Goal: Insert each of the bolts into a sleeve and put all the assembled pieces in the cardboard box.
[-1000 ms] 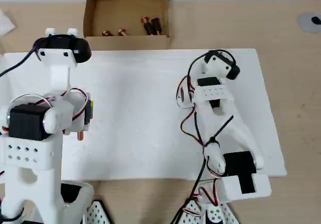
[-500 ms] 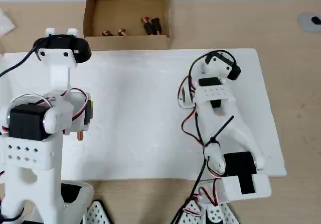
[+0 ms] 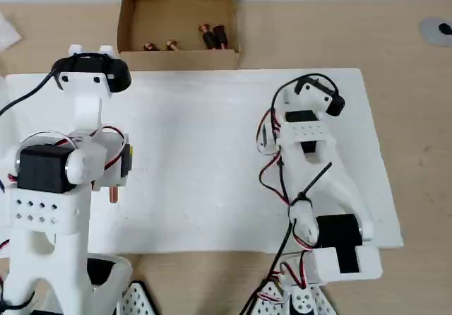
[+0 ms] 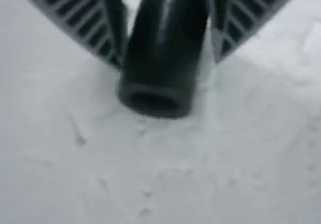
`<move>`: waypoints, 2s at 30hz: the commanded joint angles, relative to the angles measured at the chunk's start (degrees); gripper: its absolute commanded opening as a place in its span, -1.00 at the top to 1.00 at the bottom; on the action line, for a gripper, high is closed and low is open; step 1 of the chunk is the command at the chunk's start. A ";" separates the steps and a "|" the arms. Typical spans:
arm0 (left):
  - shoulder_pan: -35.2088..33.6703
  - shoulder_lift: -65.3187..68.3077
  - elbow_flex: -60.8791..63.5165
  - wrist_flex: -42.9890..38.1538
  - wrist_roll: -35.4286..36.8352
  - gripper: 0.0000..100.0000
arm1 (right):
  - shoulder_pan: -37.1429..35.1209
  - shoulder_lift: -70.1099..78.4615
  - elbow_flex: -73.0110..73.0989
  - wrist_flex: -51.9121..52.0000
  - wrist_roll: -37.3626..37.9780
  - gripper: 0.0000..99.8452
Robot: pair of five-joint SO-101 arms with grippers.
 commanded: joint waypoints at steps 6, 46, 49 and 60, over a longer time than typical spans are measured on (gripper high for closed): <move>-0.97 -1.19 -0.35 -1.14 0.00 0.99 | -5.23 0.66 -10.77 -2.64 3.25 0.98; -9.67 -1.19 -44.84 -8.09 0.26 0.99 | -29.49 -37.85 -42.15 24.44 42.99 0.98; -11.96 -1.19 -48.35 -8.53 1.49 0.99 | -29.76 -44.09 -35.03 22.15 43.16 0.98; -8.00 -1.10 -43.69 -13.27 21.45 0.99 | -37.85 -60.88 -1.27 -8.62 53.80 0.98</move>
